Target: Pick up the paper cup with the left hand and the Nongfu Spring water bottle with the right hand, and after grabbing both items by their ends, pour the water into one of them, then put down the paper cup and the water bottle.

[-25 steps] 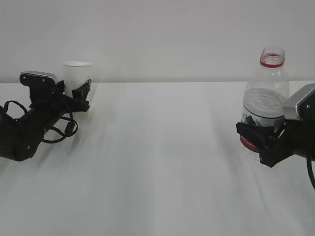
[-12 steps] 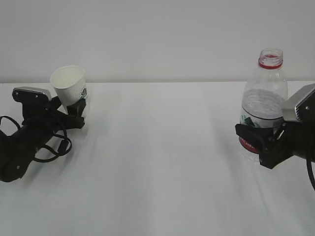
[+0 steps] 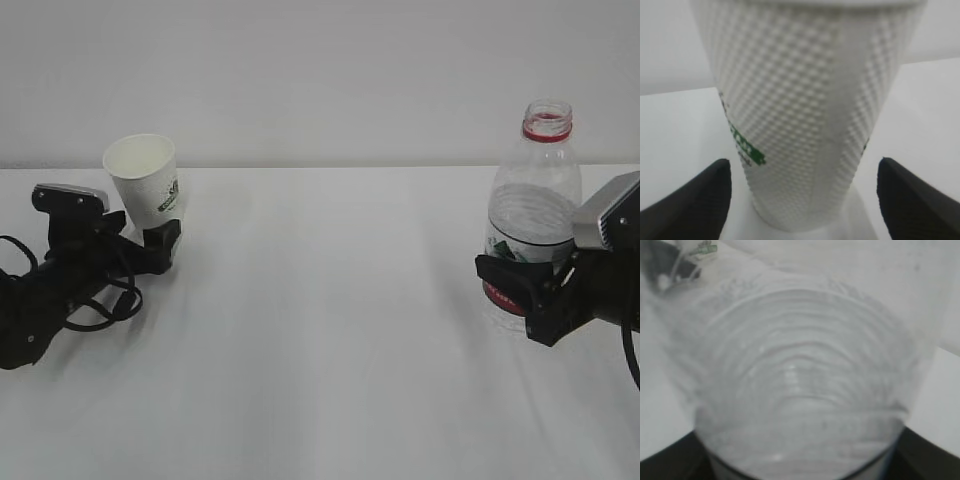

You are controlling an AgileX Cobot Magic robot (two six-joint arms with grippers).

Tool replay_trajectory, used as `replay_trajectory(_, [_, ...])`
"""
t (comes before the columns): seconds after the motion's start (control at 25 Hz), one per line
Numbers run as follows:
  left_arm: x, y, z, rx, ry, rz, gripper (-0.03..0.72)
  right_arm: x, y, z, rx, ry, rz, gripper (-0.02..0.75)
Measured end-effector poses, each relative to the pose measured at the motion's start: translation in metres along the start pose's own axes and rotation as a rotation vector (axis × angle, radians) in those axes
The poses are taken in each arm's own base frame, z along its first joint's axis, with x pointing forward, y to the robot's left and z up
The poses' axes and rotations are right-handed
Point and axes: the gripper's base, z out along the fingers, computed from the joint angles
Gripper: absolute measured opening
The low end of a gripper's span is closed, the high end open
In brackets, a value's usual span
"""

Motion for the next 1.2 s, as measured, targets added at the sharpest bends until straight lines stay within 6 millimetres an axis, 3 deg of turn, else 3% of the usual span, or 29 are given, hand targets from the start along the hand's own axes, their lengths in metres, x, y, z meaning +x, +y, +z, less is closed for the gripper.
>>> replay_trajectory(0.4, [-0.007,0.000,0.000,0.000,-0.018,0.002,0.692,0.000,0.000,0.000,-0.002,0.000,-0.001,0.484])
replay_trajectory(1.2, [-0.035,0.002,0.025,0.005,-0.140,0.018,0.672,0.000,0.000,0.000,-0.005,0.001,-0.003,0.484])
